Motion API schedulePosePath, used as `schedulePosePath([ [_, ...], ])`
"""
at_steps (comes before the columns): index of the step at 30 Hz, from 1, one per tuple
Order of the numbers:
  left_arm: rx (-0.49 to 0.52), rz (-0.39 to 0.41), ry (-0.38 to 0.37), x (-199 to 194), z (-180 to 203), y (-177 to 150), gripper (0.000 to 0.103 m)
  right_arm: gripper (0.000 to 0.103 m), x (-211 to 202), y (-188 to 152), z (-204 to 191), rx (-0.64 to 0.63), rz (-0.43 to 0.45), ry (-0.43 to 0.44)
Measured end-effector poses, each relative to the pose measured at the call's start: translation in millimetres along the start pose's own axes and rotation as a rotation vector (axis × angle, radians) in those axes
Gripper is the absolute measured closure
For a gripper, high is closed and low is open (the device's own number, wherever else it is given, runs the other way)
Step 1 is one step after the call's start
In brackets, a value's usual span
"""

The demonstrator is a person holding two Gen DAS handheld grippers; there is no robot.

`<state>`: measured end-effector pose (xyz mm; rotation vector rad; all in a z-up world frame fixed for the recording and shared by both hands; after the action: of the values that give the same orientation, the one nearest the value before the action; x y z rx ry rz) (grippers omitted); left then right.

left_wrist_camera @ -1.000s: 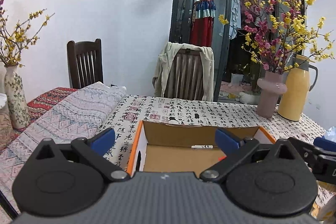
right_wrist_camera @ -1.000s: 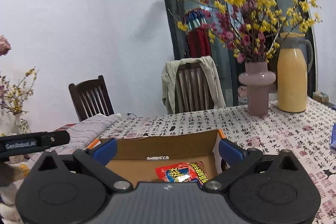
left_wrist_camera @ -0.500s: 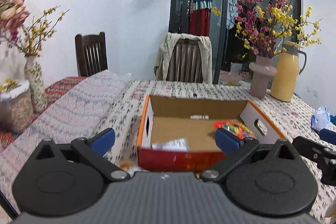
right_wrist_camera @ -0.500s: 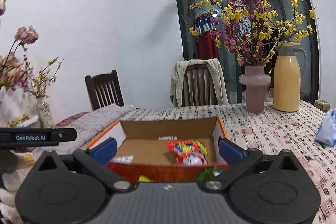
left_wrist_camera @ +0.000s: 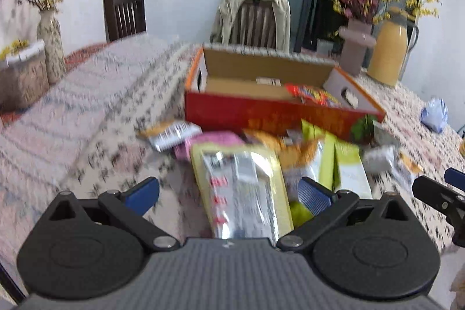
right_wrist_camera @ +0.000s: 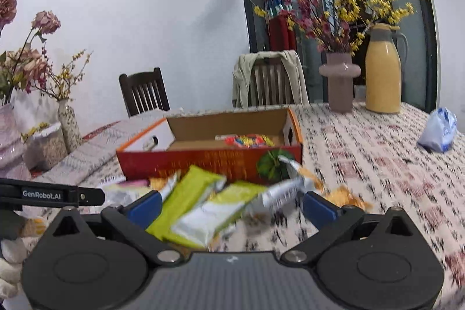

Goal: Organize snacks
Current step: 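Grasp the silver-and-yellow wafer packet with the left gripper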

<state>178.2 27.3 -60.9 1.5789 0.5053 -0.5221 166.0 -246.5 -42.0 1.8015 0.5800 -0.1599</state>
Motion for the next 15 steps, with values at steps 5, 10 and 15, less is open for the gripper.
schedulePosePath([
  [5,0.013,-0.06,-0.009,7.1,13.2,-13.6,0.0,0.0,-2.3,-17.0,15.1,0.025,-0.035,-0.022],
  [10,0.024,-0.105,-0.003,15.7,20.7,-21.6,0.0,0.0,-2.2,-25.5,25.2,0.045,-0.054,-0.035],
  [15,0.019,-0.126,0.003,22.4,23.8,-25.0,0.001,0.0,-1.1,-26.8,27.6,0.051,-0.06,-0.036],
])
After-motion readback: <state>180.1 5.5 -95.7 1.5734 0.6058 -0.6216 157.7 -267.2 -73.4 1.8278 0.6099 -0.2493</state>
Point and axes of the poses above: each gripper's, at about its wrist camera, not at the fingertips, and x roughly the way its jaws point, z to its right, y to its top, the point moved 10 cm from there along x, roughly the way its jaws point, and after that the axes turned 11 degrees about x, right-handed, at the moved point
